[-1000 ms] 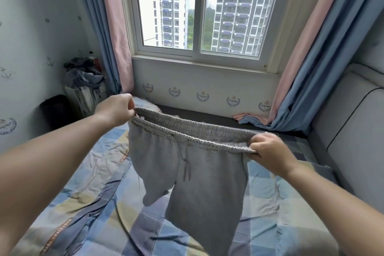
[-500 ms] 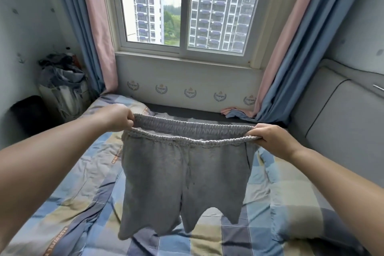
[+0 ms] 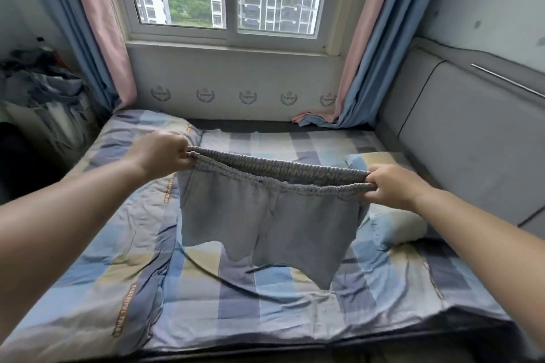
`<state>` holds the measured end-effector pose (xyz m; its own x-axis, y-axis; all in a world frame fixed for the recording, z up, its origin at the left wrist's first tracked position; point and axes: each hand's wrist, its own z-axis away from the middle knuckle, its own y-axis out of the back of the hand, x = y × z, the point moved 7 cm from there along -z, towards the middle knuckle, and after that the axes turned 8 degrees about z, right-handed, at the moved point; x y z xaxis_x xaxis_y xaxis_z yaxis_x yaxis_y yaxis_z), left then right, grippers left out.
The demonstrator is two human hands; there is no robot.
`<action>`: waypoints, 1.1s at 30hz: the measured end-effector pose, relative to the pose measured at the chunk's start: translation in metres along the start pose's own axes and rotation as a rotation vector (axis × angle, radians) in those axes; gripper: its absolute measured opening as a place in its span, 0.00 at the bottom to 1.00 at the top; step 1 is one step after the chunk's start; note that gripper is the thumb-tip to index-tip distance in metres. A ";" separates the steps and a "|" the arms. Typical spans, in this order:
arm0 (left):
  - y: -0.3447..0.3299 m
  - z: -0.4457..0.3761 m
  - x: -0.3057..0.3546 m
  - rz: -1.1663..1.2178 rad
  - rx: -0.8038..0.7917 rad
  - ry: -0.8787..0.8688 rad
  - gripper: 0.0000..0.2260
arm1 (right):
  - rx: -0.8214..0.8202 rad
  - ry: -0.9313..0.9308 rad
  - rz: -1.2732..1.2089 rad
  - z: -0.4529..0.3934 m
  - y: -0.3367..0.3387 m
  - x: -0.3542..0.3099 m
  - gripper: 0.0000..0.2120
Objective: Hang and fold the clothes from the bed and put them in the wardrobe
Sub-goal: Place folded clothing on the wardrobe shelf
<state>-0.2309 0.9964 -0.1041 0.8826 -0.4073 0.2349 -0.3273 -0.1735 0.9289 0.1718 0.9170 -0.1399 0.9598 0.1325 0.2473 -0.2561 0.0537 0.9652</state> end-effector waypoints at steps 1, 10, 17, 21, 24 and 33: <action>0.001 0.008 -0.003 0.063 0.030 -0.008 0.11 | 0.030 -0.020 -0.018 0.007 0.000 -0.002 0.13; -0.020 0.107 -0.014 0.178 -0.098 0.099 0.09 | 0.400 0.050 -0.274 0.104 0.003 -0.042 0.06; -0.041 0.174 0.004 0.017 -0.028 0.270 0.10 | 0.373 -0.015 -0.350 0.142 -0.028 -0.058 0.09; -0.060 0.181 -0.003 0.238 0.025 0.414 0.10 | 0.461 -0.026 -0.241 0.144 -0.036 -0.061 0.07; -0.079 0.169 -0.020 0.502 0.108 0.514 0.10 | 0.394 -0.077 -0.298 0.121 -0.049 -0.055 0.06; -0.226 0.061 -0.083 0.581 0.054 0.690 0.09 | 0.147 -0.308 -0.540 -0.050 -0.170 -0.048 0.10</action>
<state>-0.2508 1.0150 -0.3505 0.5736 0.1818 0.7987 -0.7849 -0.1568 0.5994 0.1639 0.9515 -0.3198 0.9439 -0.1672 -0.2847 0.2700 -0.1057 0.9570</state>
